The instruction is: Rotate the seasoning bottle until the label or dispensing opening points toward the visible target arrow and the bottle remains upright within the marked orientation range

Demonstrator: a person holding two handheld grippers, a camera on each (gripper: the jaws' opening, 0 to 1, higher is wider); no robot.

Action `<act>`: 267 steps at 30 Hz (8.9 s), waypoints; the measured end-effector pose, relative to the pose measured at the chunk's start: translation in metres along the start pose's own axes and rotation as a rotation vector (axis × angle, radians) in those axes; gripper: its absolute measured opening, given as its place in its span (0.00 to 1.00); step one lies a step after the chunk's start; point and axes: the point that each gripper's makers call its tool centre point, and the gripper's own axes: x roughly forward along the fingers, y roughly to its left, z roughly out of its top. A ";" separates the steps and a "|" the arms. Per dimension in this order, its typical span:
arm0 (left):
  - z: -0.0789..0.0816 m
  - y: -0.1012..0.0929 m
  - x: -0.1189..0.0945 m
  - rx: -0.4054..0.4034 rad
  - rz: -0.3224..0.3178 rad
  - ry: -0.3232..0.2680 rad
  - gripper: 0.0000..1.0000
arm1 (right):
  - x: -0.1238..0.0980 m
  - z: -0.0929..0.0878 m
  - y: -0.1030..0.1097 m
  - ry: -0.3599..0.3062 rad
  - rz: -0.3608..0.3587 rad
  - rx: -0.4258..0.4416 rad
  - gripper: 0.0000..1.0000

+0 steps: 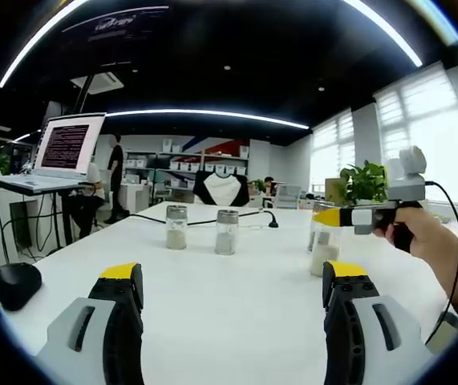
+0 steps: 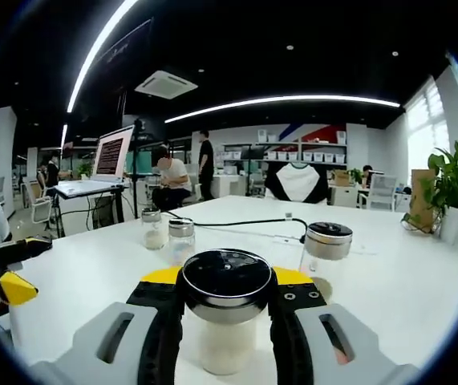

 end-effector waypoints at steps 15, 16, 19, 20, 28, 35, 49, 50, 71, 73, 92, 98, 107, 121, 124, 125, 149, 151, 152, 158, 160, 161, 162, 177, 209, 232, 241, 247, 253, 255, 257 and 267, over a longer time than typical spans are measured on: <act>-0.002 -0.002 0.001 0.016 0.000 0.007 0.98 | -0.026 -0.006 0.009 0.006 0.035 -0.003 0.40; -0.002 -0.003 0.001 0.017 0.000 0.007 0.98 | -0.027 -0.007 0.009 0.006 0.036 0.001 0.40; -0.002 -0.003 0.001 0.020 0.000 0.006 0.98 | -0.030 -0.007 0.010 0.002 0.038 -0.004 0.40; -0.002 -0.003 0.001 0.021 0.000 0.006 0.98 | -0.031 -0.007 0.010 0.003 0.046 -0.002 0.40; -0.001 0.000 0.000 0.028 0.009 0.000 0.98 | -0.031 -0.006 0.009 0.000 0.060 -0.006 0.40; 0.001 -0.003 0.000 0.026 -0.008 -0.012 0.98 | -0.031 -0.005 0.008 -0.013 0.074 -0.001 0.40; 0.002 -0.003 -0.001 0.066 0.003 -0.004 1.00 | -0.031 -0.003 0.008 -0.013 0.078 0.000 0.40; 0.002 -0.002 -0.001 0.061 0.003 -0.003 1.00 | -0.031 -0.003 0.008 -0.015 0.077 0.001 0.40; -0.001 -0.004 0.000 0.058 -0.003 0.008 1.00 | -0.030 -0.003 0.005 -0.025 0.018 0.006 0.40; -0.002 -0.005 0.000 0.057 -0.005 0.009 1.00 | -0.030 -0.003 0.005 -0.026 0.003 0.007 0.40; -0.004 -0.004 0.001 0.046 -0.005 0.018 1.00 | -0.030 -0.002 0.000 -0.052 -0.091 0.020 0.40; -0.003 -0.002 0.001 0.041 -0.003 0.020 1.00 | -0.030 -0.002 -0.001 -0.053 -0.133 0.024 0.40; -0.002 0.001 0.000 0.037 0.004 0.017 1.00 | -0.032 -0.003 -0.003 -0.051 -0.222 0.033 0.39; -0.003 0.000 0.000 0.031 0.001 0.021 1.00 | -0.032 -0.002 -0.008 -0.063 -0.293 0.040 0.40; -0.003 0.001 0.000 0.035 0.004 0.021 1.00 | -0.032 -0.002 -0.008 -0.063 -0.297 0.041 0.40; -0.004 0.001 0.000 0.034 0.004 0.023 1.00 | -0.032 -0.002 -0.008 -0.060 -0.295 0.039 0.40; -0.006 -0.001 0.000 0.039 -0.001 0.038 1.00 | -0.038 -0.001 -0.012 -0.065 -0.247 0.062 0.54; -0.006 -0.001 0.000 0.040 -0.001 0.039 1.00 | -0.038 -0.001 -0.009 -0.062 -0.218 0.040 0.55; -0.007 -0.002 0.000 0.041 -0.002 0.040 1.00 | -0.038 -0.001 -0.010 -0.057 -0.213 0.017 0.55; -0.007 -0.002 0.000 0.039 -0.002 0.040 1.00 | -0.039 0.003 -0.005 -0.065 -0.159 -0.014 0.56; -0.006 -0.001 0.000 0.040 -0.001 0.037 0.99 | -0.039 0.007 -0.004 -0.069 -0.132 -0.038 0.56; -0.006 -0.001 0.000 0.040 0.000 0.036 0.99 | -0.040 0.009 -0.003 -0.072 -0.110 -0.034 0.57; -0.006 -0.001 0.000 0.039 0.001 0.037 0.99 | -0.040 0.010 -0.003 -0.075 -0.091 -0.021 0.57; -0.006 -0.003 0.000 0.047 -0.006 0.040 1.00 | -0.045 0.025 0.007 -0.104 0.191 0.002 0.59; -0.005 0.000 0.001 0.043 -0.008 0.040 1.00 | -0.044 0.008 0.016 -0.086 0.617 -0.002 0.55; -0.005 -0.004 -0.001 0.044 -0.012 0.042 1.00 | -0.043 0.010 0.018 -0.104 0.643 0.024 0.39; -0.005 -0.006 -0.001 0.043 -0.014 0.044 1.00 | -0.042 0.009 0.018 -0.094 0.631 0.010 0.39; -0.004 -0.006 -0.001 0.056 -0.016 0.037 0.99 | -0.042 0.009 0.017 -0.084 0.610 0.002 0.39; -0.004 -0.007 -0.001 0.044 -0.022 0.036 0.99 | -0.042 0.009 0.016 -0.072 0.577 -0.001 0.39; -0.005 -0.007 -0.001 0.040 -0.024 0.039 0.99 | -0.042 0.008 0.015 -0.071 0.568 0.001 0.39; -0.005 -0.008 -0.001 0.038 -0.025 0.038 0.99 | -0.042 0.008 0.015 -0.075 0.560 0.004 0.39; -0.002 -0.008 0.000 0.033 -0.029 0.025 0.99 | -0.042 0.008 0.014 -0.083 0.514 0.007 0.39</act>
